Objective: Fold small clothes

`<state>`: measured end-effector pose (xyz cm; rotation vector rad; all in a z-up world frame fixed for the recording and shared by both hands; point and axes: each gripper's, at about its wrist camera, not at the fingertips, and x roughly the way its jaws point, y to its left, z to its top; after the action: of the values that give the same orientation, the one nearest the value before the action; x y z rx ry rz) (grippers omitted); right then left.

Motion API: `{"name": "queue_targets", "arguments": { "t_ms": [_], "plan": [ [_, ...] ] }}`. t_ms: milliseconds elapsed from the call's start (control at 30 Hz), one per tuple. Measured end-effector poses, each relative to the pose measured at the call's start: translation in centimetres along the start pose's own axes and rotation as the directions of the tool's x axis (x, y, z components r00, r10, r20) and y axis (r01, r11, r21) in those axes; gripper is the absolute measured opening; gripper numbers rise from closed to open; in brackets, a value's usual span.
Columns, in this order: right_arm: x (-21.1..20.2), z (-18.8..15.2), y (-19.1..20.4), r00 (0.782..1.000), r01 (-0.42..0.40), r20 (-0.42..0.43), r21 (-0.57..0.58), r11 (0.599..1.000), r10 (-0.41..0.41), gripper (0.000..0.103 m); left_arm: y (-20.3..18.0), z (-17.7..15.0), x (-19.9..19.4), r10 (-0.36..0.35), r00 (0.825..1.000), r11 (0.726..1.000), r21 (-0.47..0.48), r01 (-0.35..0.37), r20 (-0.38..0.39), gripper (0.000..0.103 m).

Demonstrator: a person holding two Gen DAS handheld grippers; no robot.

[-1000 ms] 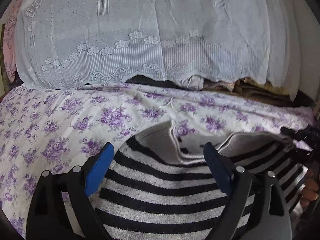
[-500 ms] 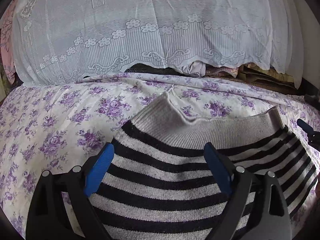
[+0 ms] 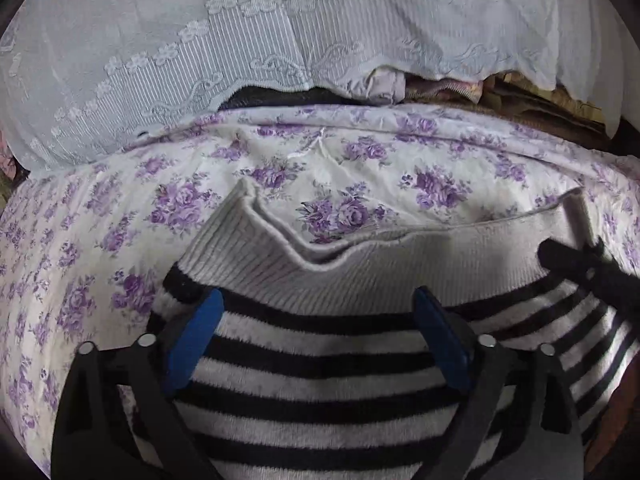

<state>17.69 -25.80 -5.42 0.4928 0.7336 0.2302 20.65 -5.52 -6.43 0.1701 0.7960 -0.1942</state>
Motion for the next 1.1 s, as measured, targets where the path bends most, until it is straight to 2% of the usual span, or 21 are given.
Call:
{"name": "queue_targets", "arguments": {
  "t_ms": [67, 133, 167, 200, 300, 333, 367, 400, 433, 500, 567, 633, 733, 800, 867, 900, 967, 1000, 1033, 1067, 1100],
  "plan": [
    [1.4, 0.2, -1.2, 0.999, 0.006, -0.035, 0.047, 0.999, -0.004, 0.023, 1.0, 0.6, 1.8, -0.012, 0.998, 0.999, -0.045, 0.010, -0.061, 0.096],
    [1.8, 0.3, -3.7, 0.998, -0.035, -0.045, 0.158, 0.987, 0.042, 0.020, 2.4, 0.6, 3.2, -0.048, 0.993, 0.993, -0.116, 0.035, -0.108, 0.096],
    [1.7, 0.4, -4.9, 0.997, -0.054, -0.035, 0.211, 0.976, 0.063, 0.015, 3.3, 0.6, 4.0, -0.081, 0.989, 0.986, -0.156, 0.061, -0.124, 0.096],
    [1.2, 0.5, -6.1, 0.998, -0.056, -0.012, 0.253, 0.966, 0.061, 0.015, 3.9, 0.6, 4.3, -0.095, 0.987, 0.981, -0.178, 0.072, -0.126, 0.096],
    [-0.4, 1.2, -9.4, 0.998, -0.003, 0.059, 0.317, 0.948, -0.017, 0.015, 5.1, 0.8, 4.5, -0.100, 0.990, 0.972, -0.220, 0.076, -0.101, 0.096],
    [-0.8, 1.4, -10.4, 0.997, -0.002, 0.075, 0.341, 0.940, -0.025, 0.012, 5.4, 0.9, 4.3, -0.093, 0.991, 0.971, -0.229, 0.070, -0.092, 0.097],
    [-1.0, 1.4, -11.4, 0.996, -0.006, 0.085, 0.365, 0.931, -0.027, 0.004, 6.0, 0.7, 4.2, -0.012, 0.996, 0.969, -0.247, -0.010, -0.089, 0.098],
    [-1.2, 1.3, -11.8, 0.996, -0.008, 0.089, 0.377, 0.926, -0.028, 0.002, 7.2, 0.5, 4.1, 0.061, 0.993, 0.953, -0.289, -0.087, -0.100, 0.098],
    [-1.3, 1.3, -11.8, 0.995, -0.003, 0.095, 0.370, 0.929, -0.034, 0.002, 8.4, 0.2, 4.1, 0.034, 0.994, 0.936, -0.346, -0.069, -0.107, 0.098],
    [-1.7, 1.3, -10.7, 0.990, 0.033, 0.118, 0.321, 0.947, -0.074, 0.005, 10.4, -0.5, 3.9, -0.105, 0.991, 0.895, -0.441, 0.060, -0.080, 0.098],
    [-3.0, 1.4, -9.2, 0.982, 0.048, 0.165, 0.262, 0.964, -0.093, 0.009, 11.5, -1.4, 2.7, -0.188, 0.982, 0.868, -0.473, 0.149, -0.036, 0.098],
    [-4.4, 1.2, -7.0, 0.981, 0.028, 0.184, 0.184, 0.982, -0.062, 0.013, 11.0, -1.4, 1.0, -0.173, 0.985, 0.891, -0.430, 0.149, -0.018, 0.098],
    [-4.4, 0.0, -3.3, 0.993, -0.064, 0.109, 0.090, 0.994, 0.054, 0.033, 7.6, -0.9, -1.7, -0.192, 0.981, 0.941, -0.280, 0.188, 0.015, 0.098],
    [-3.6, -1.4, -1.3, 0.993, -0.116, 0.041, 0.049, 0.992, 0.114, 0.033, 4.1, -1.0, -2.7, -0.247, 0.969, 0.956, -0.161, 0.244, -0.002, 0.098],
    [-2.5, -2.7, -0.3, 0.988, -0.151, -0.036, 0.040, 0.988, 0.152, 0.034, 0.7, -2.0, -3.0, -0.250, 0.968, 0.968, -0.046, 0.248, -0.035, 0.098],
    [-2.1, -3.3, -0.4, 0.988, -0.138, -0.060, 0.041, 0.990, 0.141, 0.036, -0.3, -2.6, -2.9, -0.219, 0.975, 0.976, -0.003, 0.220, -0.046, 0.098],
    [-1.8, -4.1, -1.7, 0.991, -0.097, -0.083, 0.074, 0.993, 0.103, 0.036, -1.7, -4.2, -1.7, -0.112, 0.990, 0.990, 0.075, 0.118, -0.079, 0.098],
    [-2.0, -4.3, -3.1, 0.988, -0.126, -0.078, 0.118, 0.985, 0.136, 0.031, -1.7, -4.7, -1.2, -0.106, 0.990, 0.990, 0.082, 0.113, -0.090, 0.099],
    [-2.4, -4.3, -4.4, 0.985, -0.147, -0.068, 0.160, 0.976, 0.159, 0.024, -1.1, -5.0, -1.3, -0.143, 0.986, 0.987, 0.061, 0.148, -0.081, 0.099],
    [-3.1, -4.3, -5.5, 0.986, -0.143, -0.054, 0.193, 0.971, 0.156, 0.021, 0.1, -5.3, -1.6, -0.162, 0.984, 0.985, 0.042, 0.165, -0.077, 0.099],
    [-4.3, -4.5, -7.1, 0.990, -0.128, -0.025, 0.234, 0.964, 0.137, 0.024, 0.6, -5.3, -1.8, -0.162, 0.984, 0.986, 0.031, 0.164, -0.075, 0.099]
  ]
}}
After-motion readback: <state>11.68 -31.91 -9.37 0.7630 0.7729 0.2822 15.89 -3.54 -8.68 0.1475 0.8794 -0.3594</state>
